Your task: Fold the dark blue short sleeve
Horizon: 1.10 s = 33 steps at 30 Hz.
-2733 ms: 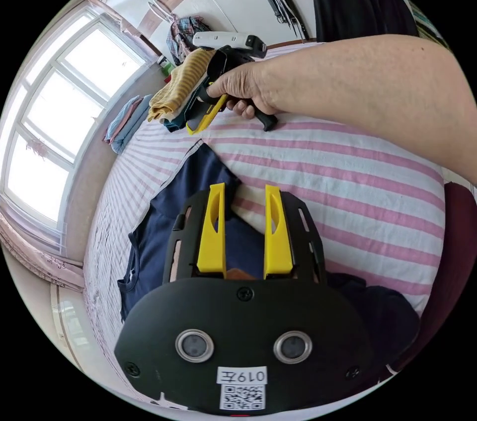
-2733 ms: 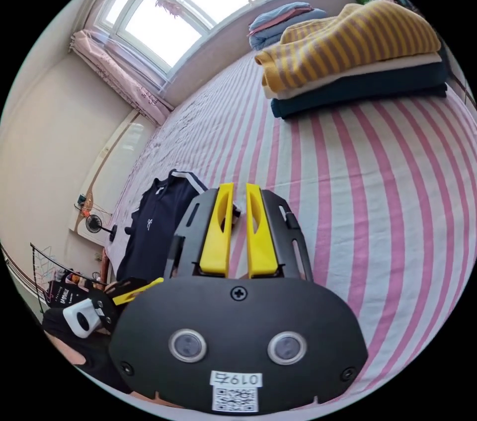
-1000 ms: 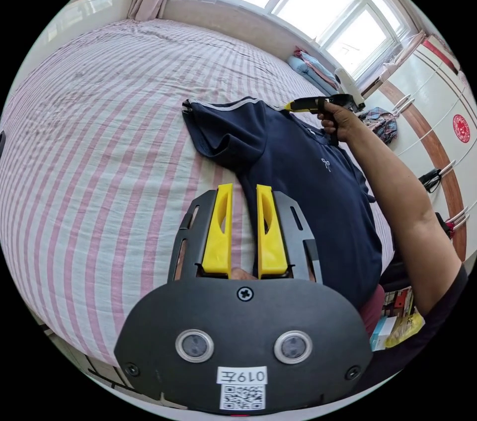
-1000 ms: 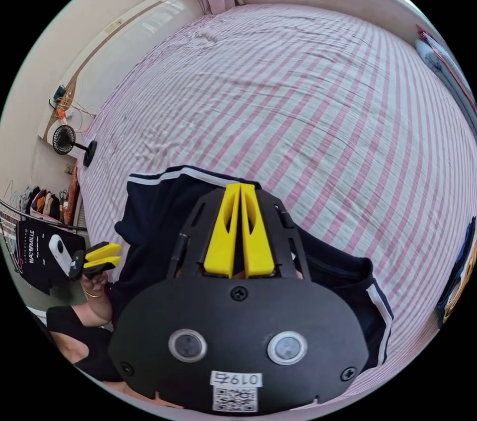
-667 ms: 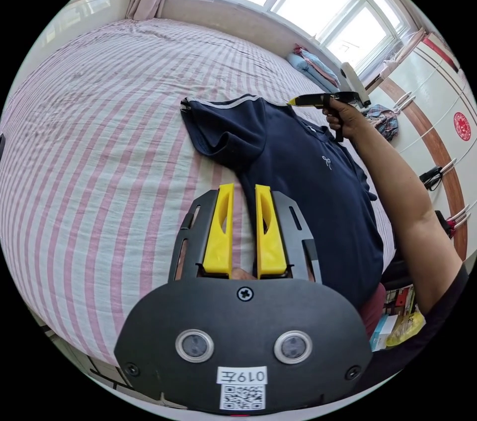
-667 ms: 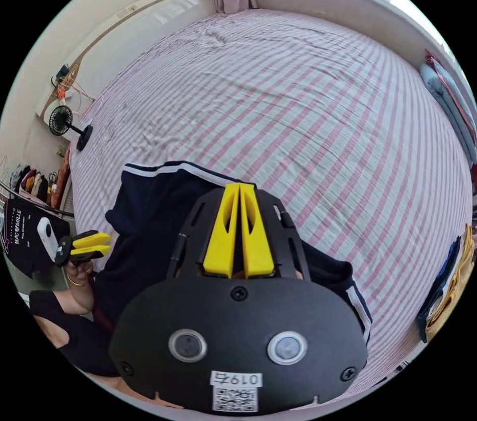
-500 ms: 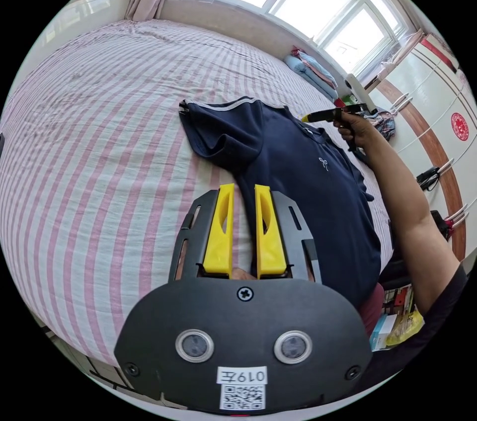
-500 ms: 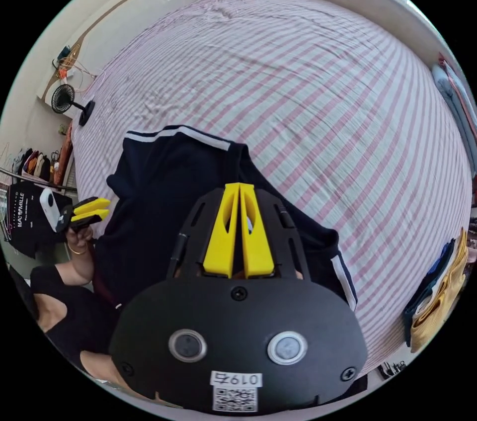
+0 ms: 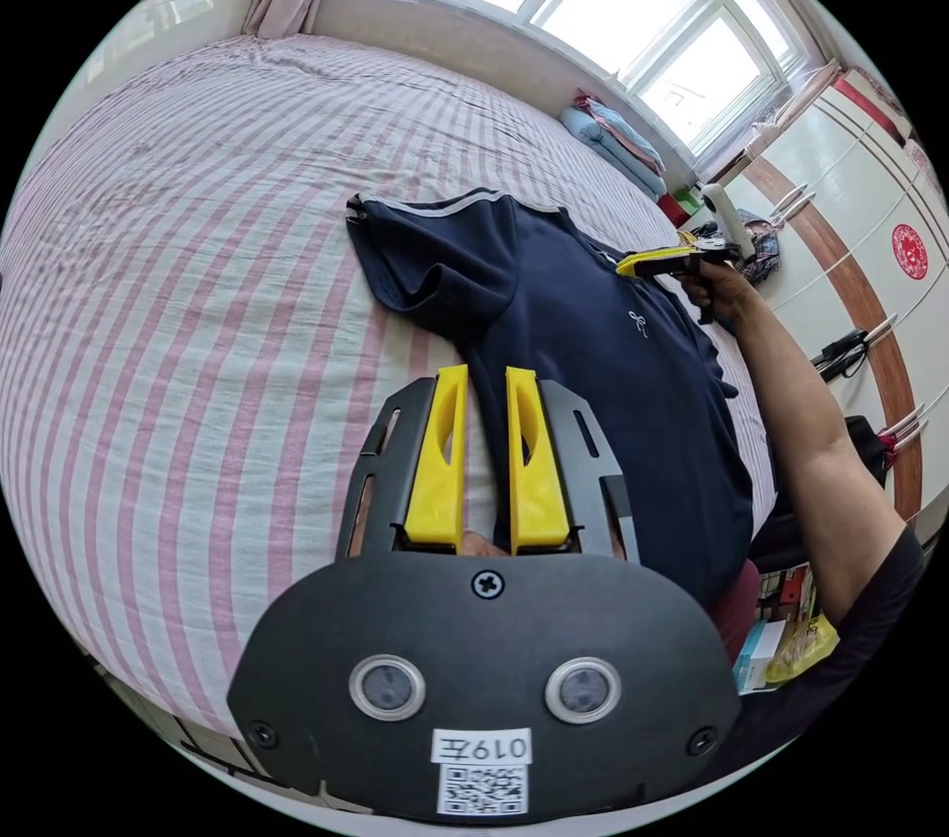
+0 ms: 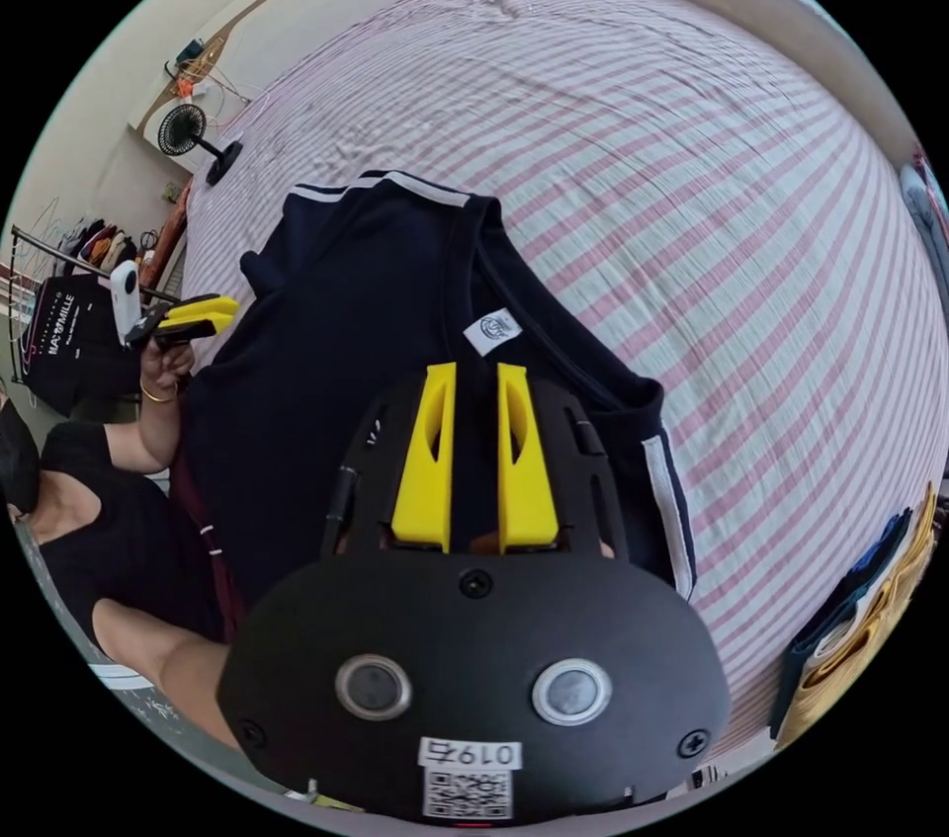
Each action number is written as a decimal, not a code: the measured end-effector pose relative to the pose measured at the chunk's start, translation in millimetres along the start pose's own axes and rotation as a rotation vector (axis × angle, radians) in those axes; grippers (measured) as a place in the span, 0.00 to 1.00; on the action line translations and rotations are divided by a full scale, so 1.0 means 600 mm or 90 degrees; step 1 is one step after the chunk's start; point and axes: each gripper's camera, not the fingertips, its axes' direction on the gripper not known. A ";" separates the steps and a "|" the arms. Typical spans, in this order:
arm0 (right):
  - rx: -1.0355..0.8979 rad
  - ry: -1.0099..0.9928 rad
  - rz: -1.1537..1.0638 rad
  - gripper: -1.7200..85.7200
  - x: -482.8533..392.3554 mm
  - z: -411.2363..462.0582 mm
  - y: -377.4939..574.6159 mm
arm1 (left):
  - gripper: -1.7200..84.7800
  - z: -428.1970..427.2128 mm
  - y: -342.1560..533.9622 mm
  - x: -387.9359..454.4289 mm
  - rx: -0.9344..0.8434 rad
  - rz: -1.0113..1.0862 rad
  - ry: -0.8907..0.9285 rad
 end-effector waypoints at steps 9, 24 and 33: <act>0.012 0.005 -0.073 0.01 -0.018 -0.010 0.033 | 0.07 -0.005 0.013 0.019 -0.006 0.010 0.006; 0.098 0.111 -0.010 0.07 0.001 -0.003 0.082 | 0.05 -0.001 0.052 0.035 -0.001 0.018 -0.003; 0.193 0.180 0.103 0.01 0.043 -0.006 0.194 | 0.03 -0.001 0.096 0.119 0.052 0.181 0.036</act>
